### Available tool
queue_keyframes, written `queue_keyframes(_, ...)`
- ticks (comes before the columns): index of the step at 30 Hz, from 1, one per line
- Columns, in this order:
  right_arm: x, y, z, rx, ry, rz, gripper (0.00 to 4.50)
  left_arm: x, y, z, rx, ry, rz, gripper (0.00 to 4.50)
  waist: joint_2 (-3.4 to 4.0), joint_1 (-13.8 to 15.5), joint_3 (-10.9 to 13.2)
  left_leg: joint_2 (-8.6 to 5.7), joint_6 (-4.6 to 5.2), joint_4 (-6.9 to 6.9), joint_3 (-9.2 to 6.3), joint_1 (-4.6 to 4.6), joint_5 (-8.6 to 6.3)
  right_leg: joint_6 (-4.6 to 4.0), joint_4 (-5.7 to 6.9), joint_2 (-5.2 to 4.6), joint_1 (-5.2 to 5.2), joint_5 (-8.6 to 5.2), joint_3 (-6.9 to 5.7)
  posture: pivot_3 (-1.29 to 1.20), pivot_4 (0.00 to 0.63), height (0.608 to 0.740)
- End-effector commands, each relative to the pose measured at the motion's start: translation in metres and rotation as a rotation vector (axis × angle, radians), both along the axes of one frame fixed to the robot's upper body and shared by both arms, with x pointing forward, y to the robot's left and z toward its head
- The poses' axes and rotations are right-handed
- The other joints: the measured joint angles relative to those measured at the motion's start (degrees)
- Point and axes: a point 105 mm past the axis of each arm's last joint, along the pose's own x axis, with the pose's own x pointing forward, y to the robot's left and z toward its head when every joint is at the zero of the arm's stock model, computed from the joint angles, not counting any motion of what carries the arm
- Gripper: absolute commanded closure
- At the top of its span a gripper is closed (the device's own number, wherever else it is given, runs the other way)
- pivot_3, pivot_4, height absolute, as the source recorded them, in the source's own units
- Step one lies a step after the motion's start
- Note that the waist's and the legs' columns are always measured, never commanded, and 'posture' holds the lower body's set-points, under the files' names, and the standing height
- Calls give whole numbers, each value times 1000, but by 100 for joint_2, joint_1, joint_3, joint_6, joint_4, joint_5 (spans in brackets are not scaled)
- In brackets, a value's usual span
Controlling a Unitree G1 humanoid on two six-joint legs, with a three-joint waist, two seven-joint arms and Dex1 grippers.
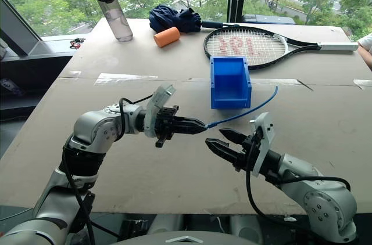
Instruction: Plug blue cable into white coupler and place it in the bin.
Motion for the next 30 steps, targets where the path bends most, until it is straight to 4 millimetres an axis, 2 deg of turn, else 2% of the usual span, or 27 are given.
queue_keyframes(1, 2, 2, 31, 126, -48, 18, 1593, -8, -1, 23, -56, -2, -21, 4486, 1, -2, 1, -1, 0, 0, 1, 0, 0, 0, 1, 0, 0, 0, -1, 0, 150, 740)
queue_keyframes(5, 4, 7, 50, 244, -35, 58, 1593, -11, 0, 26, -65, 11, -13, 4486, 4, -2, 2, 0, 0, -4, 2, 2, 0, 0, 1, 1, -1, 0, 0, 0, 150, 740)
queue_keyframes(6, 3, 8, 51, 253, -23, 70, 2125, -12, 0, 27, -67, 12, -13, 4500, 4, 0, 3, 0, 0, -4, 2, 2, 0, 0, 1, 1, -1, 0, 0, 0, 150, 740)
queue_keyframes(7, 2, 9, 51, 258, -11, 85, 2391, -13, 0, 27, -70, 15, -15, 4500, 4, 0, 3, 0, 0, -4, 2, 1, 0, -1, 1, 1, -1, 0, 0, 0, 150, 740)
queue_keyframes(9, -1, 13, 50, 255, 12, 114, 3200, -15, -2, 30, -79, 16, -19, 4500, 4, 0, 3, 0, 0, -4, 3, 0, 0, -1, 0, 1, -1, 0, 1, 0, 150, 740)
queue_keyframes(11, -3, 14, 49, 255, 26, 129, 4256, -17, -3, 32, -88, 13, -19, 4500, 5, 1, 3, -1, 0, -4, 5, 1, 0, -2, 0, 0, -1, 0, 2, 0, 150, 740)
queue_keyframes(12, -4, 15, 49, 256, 30, 132, 4395, -17, -4, 33, -91, 11, -18, 4500, 6, -2, 3, -1, 0, -4, 5, 2, 0, -2, 0, 0, -1, 0, 2, 0, 150, 740)
queue_keyframes(17, -5, 14, 48, 263, 43, 135, 4395, -14, -3, 35, -89, -12, 12, 4500, 6, -1, 4, -1, 0, -5, 5, 1, 0, -2, -1, 1, -2, -1, 3, 0, 150, 740)
queue_keyframes(19, -4, 12, 49, 269, 42, 127, 4500, -11, 4, 38, -85, -30, 55, 3503, 6, -1, 4, -1, 0, -5, 6, 1, 0, -3, -1, 1, -2, -1, 3, 0, 150, 740)
queue_keyframes(21, -3, 10, 49, 276, 39, 115, 4500, 0, 17, 37, -63, -79, 163, 3096, 7, -3, 4, -1, 0, -5, 6, 1, 0, -7, -1, 2, -2, -3, 4, 0, 150, 740)
queue_keyframes(22, -2, 9, 50, 280, 36, 108, 4500, 11, 25, 36, -45, -122, 252, 2718, 8, -4, 5, -1, 0, -5, 6, 1, 0, -9, -1, 2, -2, -4, 4, 0, 150, 740)
queue_keyframes(25, 2, 3, 49, 295, 35, 67, 4500, 58, 76, 30, 67, -303, 639, 1486, 11, 3, 6, 1, 0, -9, 5, 4, 0, -12, -1, 4, -4, -6, 5, 0, 150, 740)
queue_keyframes(26, 3, 2, 47, 296, 37, 59, 4500, 64, 92, 27, 119, -362, 712, 1082, 11, -4, 6, 1, 0, -9, 6, 4, 0, -12, -1, 4, -4, -6, 5, 0, 150, 740)
queue_keyframes(28, 3, 2, 45, 298, 40, 53, 4500, 68, 107, 21, 188, -440, 765, 1082, 12, -10, 7, 1, 0, -18, 16, 10, 0, -17, -4, 4, -4, -8, 14, 0, 150, 740)
queue_keyframes(30, 4, 4, 43, 298, 43, 52, 4500, 63, 110, 8, 246, -479, 751, 1082, 13, 13, 8, 1, 0, -23, 17, 7, 0, -17, -9, 2, -7, -9, 14, 0, 150, 740)
